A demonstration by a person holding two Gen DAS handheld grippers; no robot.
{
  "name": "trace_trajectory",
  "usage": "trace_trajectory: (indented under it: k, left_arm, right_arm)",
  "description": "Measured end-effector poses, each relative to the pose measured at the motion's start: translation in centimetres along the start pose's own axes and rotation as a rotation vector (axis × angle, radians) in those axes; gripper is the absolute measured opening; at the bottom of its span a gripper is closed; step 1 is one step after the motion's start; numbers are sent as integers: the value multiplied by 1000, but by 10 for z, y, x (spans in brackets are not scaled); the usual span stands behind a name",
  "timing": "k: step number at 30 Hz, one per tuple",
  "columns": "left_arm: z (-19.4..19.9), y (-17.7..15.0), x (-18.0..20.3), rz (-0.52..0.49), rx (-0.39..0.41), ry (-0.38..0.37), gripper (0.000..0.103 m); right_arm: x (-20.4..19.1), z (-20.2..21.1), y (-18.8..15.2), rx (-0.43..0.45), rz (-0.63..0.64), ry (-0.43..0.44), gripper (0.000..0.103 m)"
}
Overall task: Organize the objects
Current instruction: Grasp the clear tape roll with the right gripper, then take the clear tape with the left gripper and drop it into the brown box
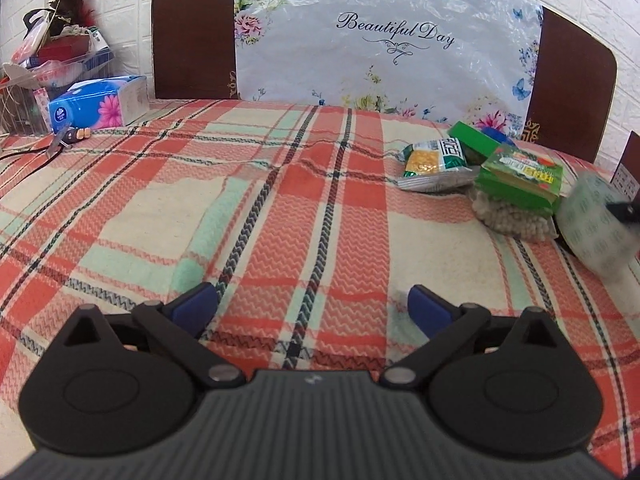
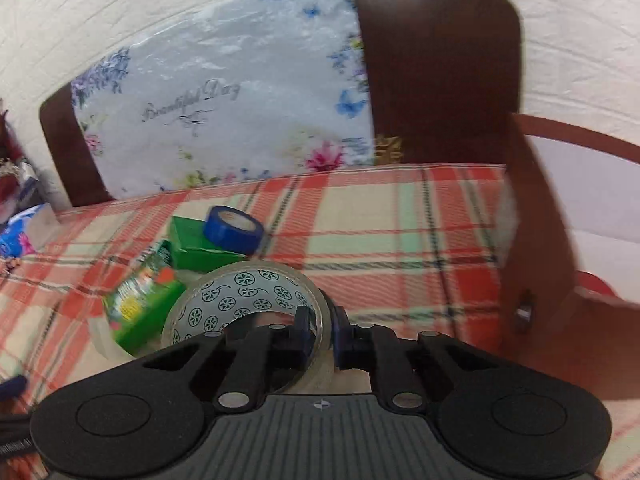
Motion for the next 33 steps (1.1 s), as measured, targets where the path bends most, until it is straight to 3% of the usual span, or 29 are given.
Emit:
trace_trajectory:
  k: [3,8,11,12,13,18,19,21,24,27,29,30,31,33]
  left_arm:
    - [1,0,0,-4,0,-1,102]
    - [2,0,3,-30,-6,14,102]
    - [6,-1,8,-52,-21,31,102]
    - [9,-2,10,-55,-26,27,99]
    - [14,-3,12,-48,-34,6,96]
    - [52,-8,48,-3,-52,-208,91]
    - [57,-6,60,-9,-60,-250,89]
    - [66,1,85,-28,-68,-323,89]
    - [72,9,127,-90,-98,-395,88]
    - [70,10,158,-125,-149,-449,80]
    - [62,7,170,-158,-194,-433,74]
    - [55,4,175,-184,-226,-409,64]
    - [47,-2,177,-208,-262,-386,45]
    - [33,-14,174,-189,-324,-395,29]
  right_arm:
    - [18,29,-14,-18,-94,70,10]
    - [26,76,-54,-55,-92,121,12]
    - [24,96,-77,-46,-82,123,24]
    - [25,105,-83,-14,-89,116,39]
    - [25,113,-88,17,-92,115,52]
    - [14,144,-119,106,-24,165,54]
    - [10,148,-124,118,1,168,59]
    - [3,149,-132,138,75,142,70]
    - [-2,141,-133,137,147,97,70]
    - [1,131,-125,126,155,108,70]
    - [0,123,-122,123,192,115,76]
    - [-2,119,-119,115,207,119,79]
    - [-4,114,-118,105,225,123,80]
    - [-10,103,-117,87,259,141,80]
Point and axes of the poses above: each gripper's, at about its wrist camera, not at the fingertips, and z roughly against the way its jaws point, x to its right, y to its top, the point moved 4 cm from there along -z, roughly the way its jaws point, and after that the axes turned 5 degrees about -y, right-handed, at the moved point
